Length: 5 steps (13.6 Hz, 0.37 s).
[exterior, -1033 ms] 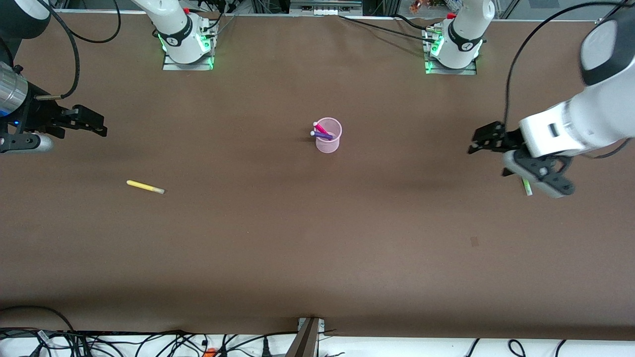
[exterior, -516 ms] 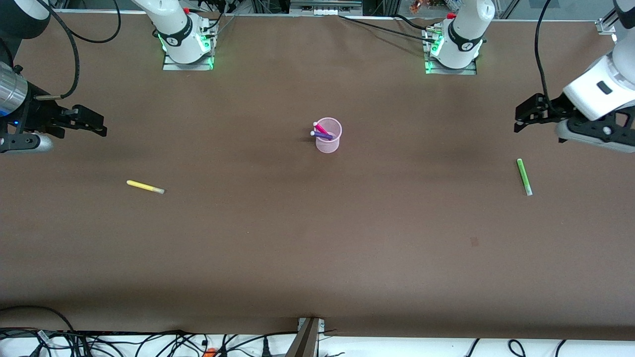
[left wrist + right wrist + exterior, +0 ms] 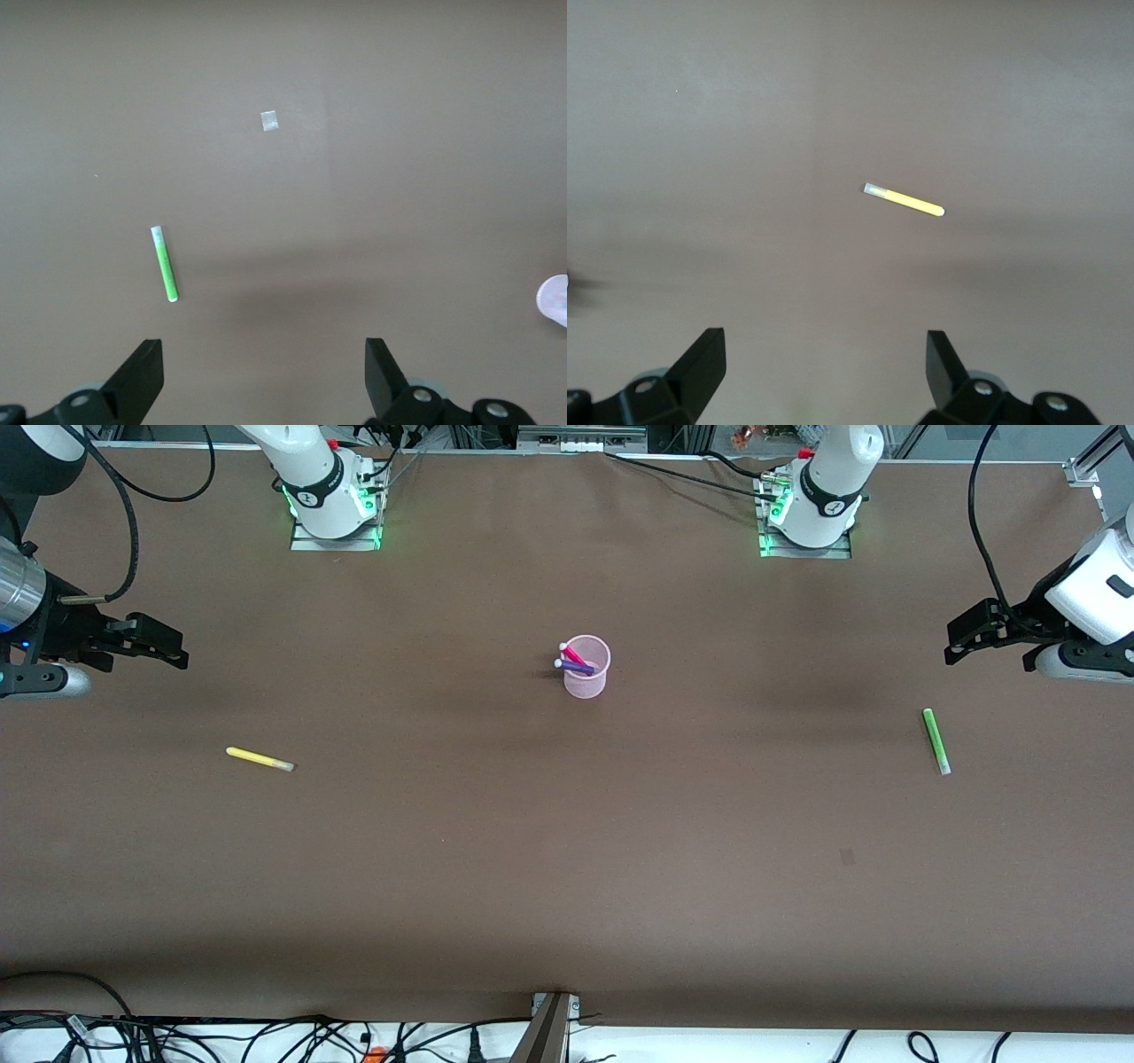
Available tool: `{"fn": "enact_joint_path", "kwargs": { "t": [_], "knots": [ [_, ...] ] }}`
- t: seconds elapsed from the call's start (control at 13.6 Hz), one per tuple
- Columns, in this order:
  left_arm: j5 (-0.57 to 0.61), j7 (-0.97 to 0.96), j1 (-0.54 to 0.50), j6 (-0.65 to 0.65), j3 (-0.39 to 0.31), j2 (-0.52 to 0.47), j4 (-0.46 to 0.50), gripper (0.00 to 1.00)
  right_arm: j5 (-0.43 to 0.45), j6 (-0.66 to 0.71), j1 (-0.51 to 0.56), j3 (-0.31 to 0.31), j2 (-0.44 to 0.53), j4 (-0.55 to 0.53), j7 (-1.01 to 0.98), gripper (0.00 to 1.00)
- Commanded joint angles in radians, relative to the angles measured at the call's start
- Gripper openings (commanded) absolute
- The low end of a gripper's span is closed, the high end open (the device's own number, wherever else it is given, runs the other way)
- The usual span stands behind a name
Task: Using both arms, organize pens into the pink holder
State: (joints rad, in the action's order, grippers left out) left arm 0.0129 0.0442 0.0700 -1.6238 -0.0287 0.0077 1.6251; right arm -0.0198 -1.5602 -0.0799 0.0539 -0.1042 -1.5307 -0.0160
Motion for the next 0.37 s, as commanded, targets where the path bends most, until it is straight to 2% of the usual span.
{"fn": "enact_joint_path", "kwargs": {
  "t": [0.0, 0.3],
  "knots": [
    [0.041, -0.021, -0.016, 0.002, 0.041, -0.029, 0.024, 1.0, 0.012, 0.011, 0.003, -0.002, 0.011, 0.001, -0.004, 1.0],
    [0.036, -0.021, -0.015, 0.004, 0.041, -0.034, 0.022, 1.0, 0.012, 0.011, 0.003, 0.0, 0.011, 0.0, -0.004, 1.0]
  ]
}}
